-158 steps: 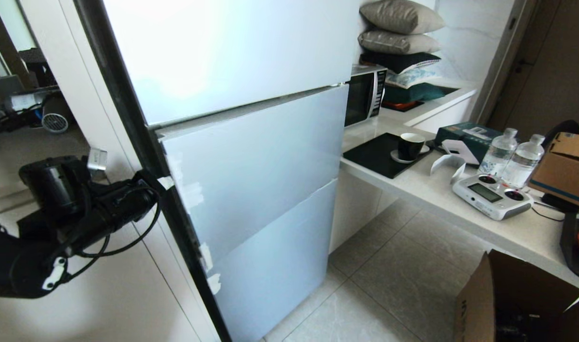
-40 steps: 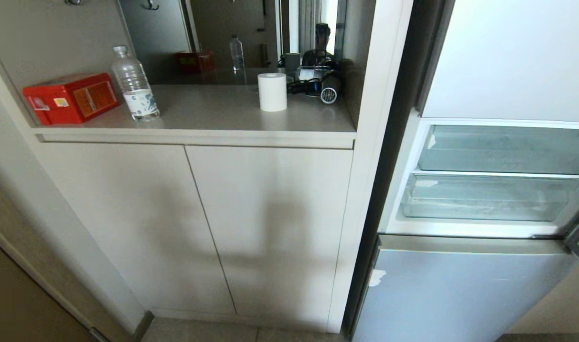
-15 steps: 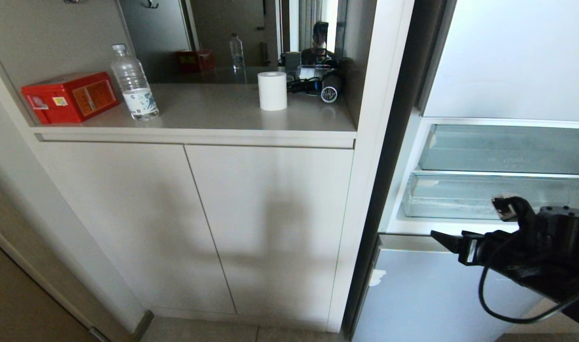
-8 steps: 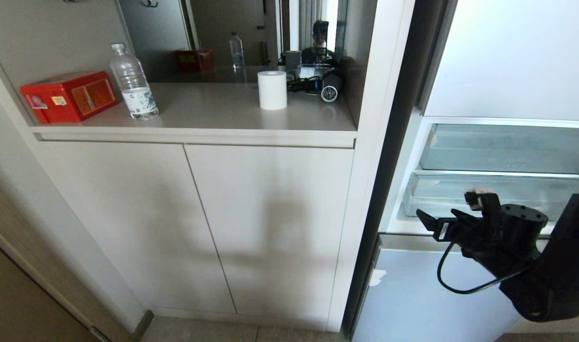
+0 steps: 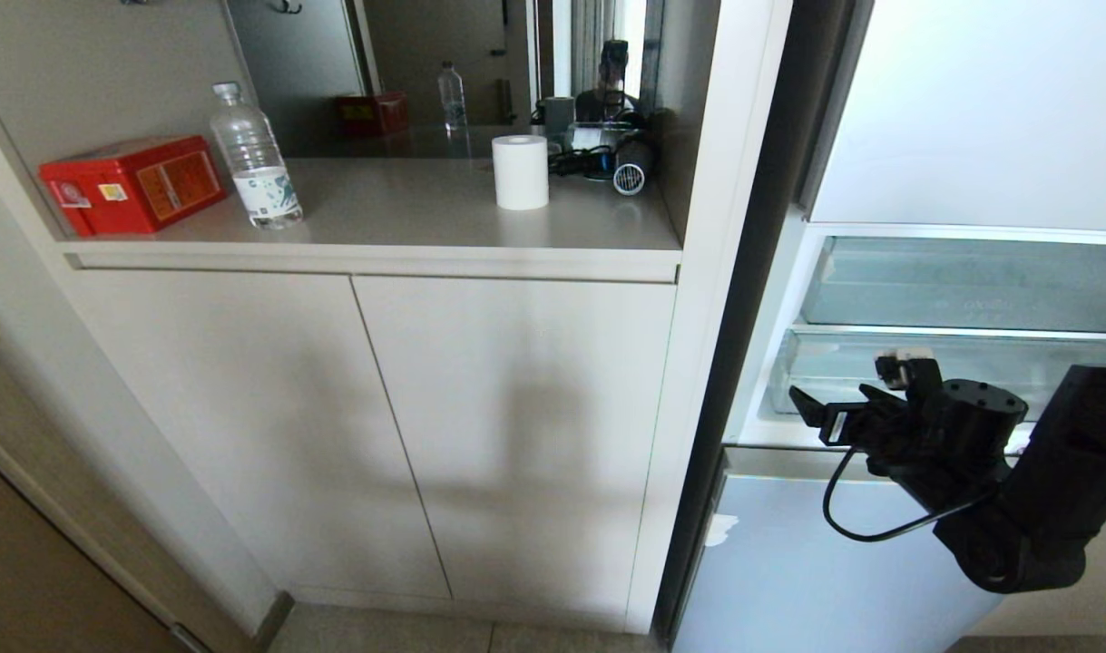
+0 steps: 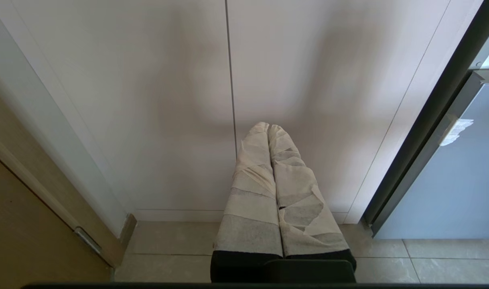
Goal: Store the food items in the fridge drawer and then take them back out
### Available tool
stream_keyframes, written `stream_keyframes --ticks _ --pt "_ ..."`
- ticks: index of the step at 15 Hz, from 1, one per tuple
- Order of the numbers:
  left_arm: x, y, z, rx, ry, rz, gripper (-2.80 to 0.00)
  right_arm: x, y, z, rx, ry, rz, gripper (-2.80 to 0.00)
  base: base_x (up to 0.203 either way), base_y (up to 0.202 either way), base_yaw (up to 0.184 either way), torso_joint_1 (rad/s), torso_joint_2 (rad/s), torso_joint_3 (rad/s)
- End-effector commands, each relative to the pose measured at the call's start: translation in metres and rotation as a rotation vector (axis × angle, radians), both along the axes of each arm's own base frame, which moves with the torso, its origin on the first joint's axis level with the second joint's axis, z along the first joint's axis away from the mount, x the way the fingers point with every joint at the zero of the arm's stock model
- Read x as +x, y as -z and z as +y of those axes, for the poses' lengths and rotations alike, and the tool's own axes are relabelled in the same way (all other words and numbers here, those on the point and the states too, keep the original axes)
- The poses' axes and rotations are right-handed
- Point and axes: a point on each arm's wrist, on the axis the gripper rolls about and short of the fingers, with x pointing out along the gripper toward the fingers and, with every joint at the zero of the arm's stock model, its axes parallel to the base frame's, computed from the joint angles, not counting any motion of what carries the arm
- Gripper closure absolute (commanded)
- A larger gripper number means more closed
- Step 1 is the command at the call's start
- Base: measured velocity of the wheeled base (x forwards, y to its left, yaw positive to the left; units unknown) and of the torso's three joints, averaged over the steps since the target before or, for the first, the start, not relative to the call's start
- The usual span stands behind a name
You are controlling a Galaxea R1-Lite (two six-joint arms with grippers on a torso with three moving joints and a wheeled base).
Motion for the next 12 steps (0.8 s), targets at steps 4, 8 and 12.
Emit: stream_keyframes --ticks 4,8,12 --pt "0.0 0.0 0.0 0.001 0.0 0.002 0.0 0.007 -0.005 0.0 0.002 0.004 -0.04 -2.8 0.0 0.0 0.0 0.0 0.0 0.0" --pt "0.0 0.0 0.0 0.0 0.0 0.002 0.0 0.015 -0.012 0.001 -0.002 0.041 -0.079 -2.8 0.0 0.0 0.0 0.0 0.0 0.0" --pt "0.0 0.0 0.0 0.001 0.0 0.002 0.0 0.025 -0.007 0.001 -0.016 0.041 -0.083 -2.8 0.0 0.0 0.0 0.0 0.0 0.0"
